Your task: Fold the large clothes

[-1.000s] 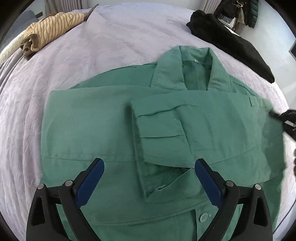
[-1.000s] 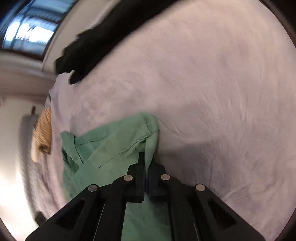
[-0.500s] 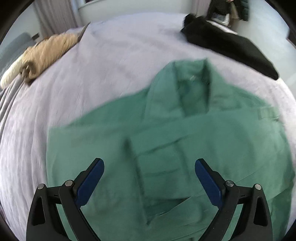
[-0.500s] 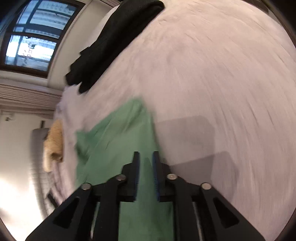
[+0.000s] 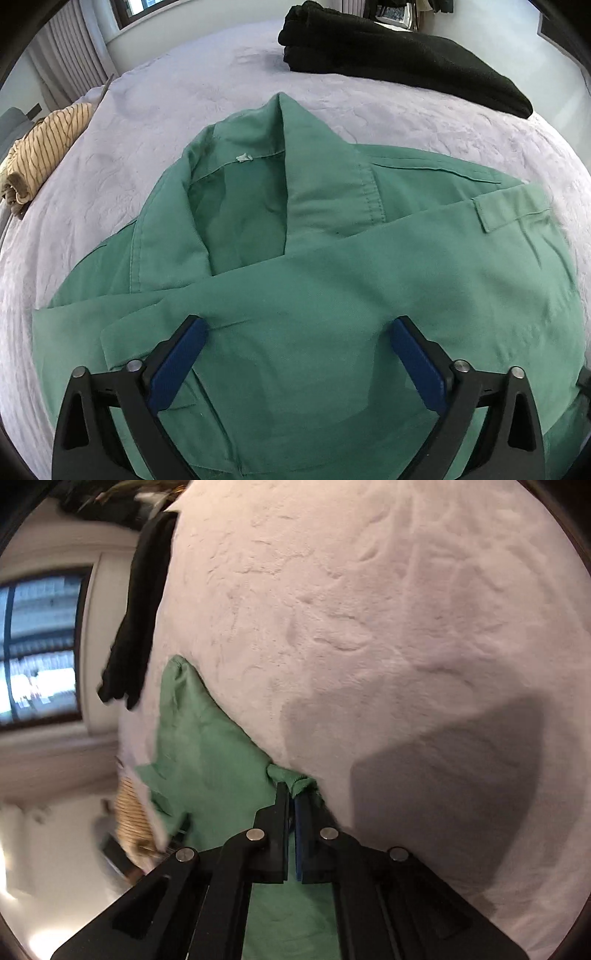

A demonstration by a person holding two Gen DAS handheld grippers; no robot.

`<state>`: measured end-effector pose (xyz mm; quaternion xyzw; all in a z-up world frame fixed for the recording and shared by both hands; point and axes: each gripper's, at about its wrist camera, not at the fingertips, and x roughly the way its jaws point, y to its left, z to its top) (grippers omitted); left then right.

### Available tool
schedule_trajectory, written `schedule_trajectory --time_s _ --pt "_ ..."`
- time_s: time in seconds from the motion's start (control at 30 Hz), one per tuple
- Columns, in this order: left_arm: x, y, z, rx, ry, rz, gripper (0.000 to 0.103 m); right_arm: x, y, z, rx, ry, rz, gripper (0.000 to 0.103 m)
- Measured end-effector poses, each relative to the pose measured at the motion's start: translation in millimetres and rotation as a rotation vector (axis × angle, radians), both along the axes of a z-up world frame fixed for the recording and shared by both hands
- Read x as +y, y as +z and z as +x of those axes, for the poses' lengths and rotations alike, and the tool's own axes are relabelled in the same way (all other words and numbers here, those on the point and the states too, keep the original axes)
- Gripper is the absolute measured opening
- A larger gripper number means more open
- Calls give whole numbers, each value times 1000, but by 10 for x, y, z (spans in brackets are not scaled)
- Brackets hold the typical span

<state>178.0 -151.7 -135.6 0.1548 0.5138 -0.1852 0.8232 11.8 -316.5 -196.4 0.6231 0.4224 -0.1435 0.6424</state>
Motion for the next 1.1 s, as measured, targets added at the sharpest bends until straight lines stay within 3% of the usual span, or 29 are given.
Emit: schedule_trajectory --time_s 0.13,0.23,0.37,0.47,0.53,0.57,0.63,0.77,0.9,1.0,1.07,1.1 --pt "75 100 3 21 28 11 102 16 44 -102 9 -6 8 2" --pt "340 275 -65 19 47 -13 102 -72 284 -206 49 48 -71 4" --pt "801 390 -236 31 79 -18 102 -56 608 -104 -36 168 -177 7" --pt "1003 244 -331 48 112 31 102 98 716 242 -56 329 -311 7" --pt "1086 0 -282 86 156 88 102 195 584 467 -12 415 -374 7" --pt "1136 -84 -270 108 175 76 103 221 475 529 29 446 -386 7" --pt "1252 -105 -243 144 226 12 103 173 291 537 59 443 -332 3" --pt "1331 43 -284 128 225 22 103 9 416 368 45 371 -307 3" --pt "1380 223 -411 126 221 54 103 64 610 228 67 429 -319 4" --pt "1453 365 -573 143 235 72 103 176 733 111 67 471 -311 13" --pt "1518 472 -708 163 248 69 103 260 783 51 67 495 -302 27" --pt "1548 511 -749 169 251 72 103 304 817 27 70 509 -305 43"
